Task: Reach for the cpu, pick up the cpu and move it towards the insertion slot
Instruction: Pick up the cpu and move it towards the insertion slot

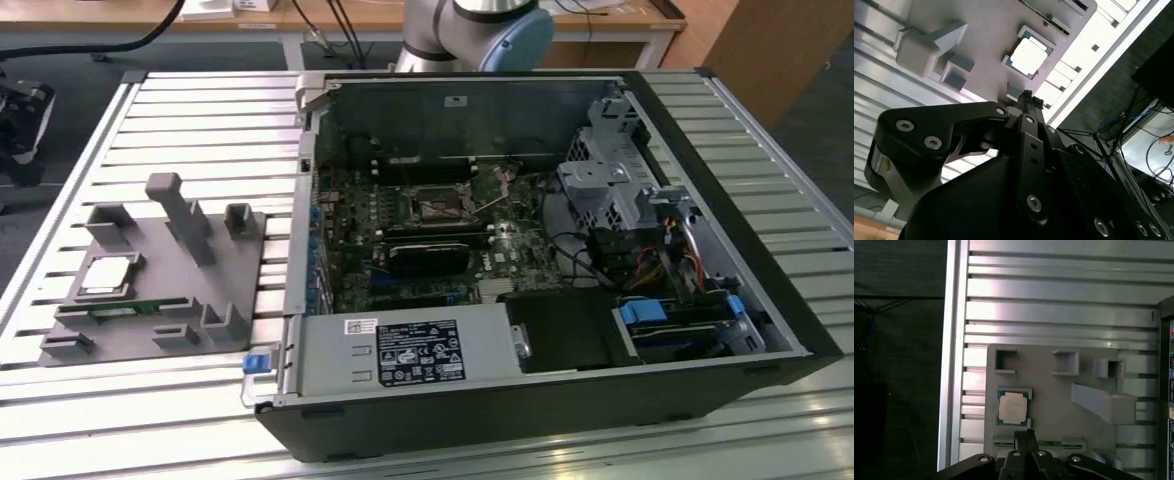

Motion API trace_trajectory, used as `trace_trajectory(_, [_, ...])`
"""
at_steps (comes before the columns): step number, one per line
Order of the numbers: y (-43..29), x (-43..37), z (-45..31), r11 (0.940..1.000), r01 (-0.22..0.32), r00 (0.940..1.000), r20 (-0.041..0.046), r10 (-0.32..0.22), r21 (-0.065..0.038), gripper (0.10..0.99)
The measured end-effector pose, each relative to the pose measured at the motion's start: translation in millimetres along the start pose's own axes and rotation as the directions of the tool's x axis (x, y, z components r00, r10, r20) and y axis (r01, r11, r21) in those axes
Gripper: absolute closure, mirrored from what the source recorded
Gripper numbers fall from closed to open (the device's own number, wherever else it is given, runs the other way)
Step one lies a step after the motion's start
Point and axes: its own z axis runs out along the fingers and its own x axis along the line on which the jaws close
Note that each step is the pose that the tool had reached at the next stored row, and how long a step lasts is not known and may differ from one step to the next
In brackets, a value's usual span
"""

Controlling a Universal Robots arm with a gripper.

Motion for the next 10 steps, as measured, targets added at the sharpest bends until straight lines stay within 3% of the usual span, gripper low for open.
trace_trajectory(3, [-2.5,0.9,5.3,1.0,0.001,1.0,-0.0001,-0.001,0.0,0.918])
trace_trajectory(5, [-4.1,1.2,8.9,1.0,0.001,1.0,-0.0001,-0.001,0.0,0.792])
trace_trajectory(6, [-4.8,1.4,10.7,1.0,0.002,1.0,0.0,-0.002,0.0,0.792])
trace_trajectory(8, [-6.5,2.0,14.2,1.0,0.002,1.0,0.0,-0.002,0.0,0.675])
trace_trajectory(9, [-7.3,2.3,16.2,1.0,0.002,1.0,0.0,-0.002,0.0,0.675])
trace_trajectory(10, [-7.7,2.4,17.9,1.0,0.002,1.0,-0.0001,-0.002,0.0,0.616])
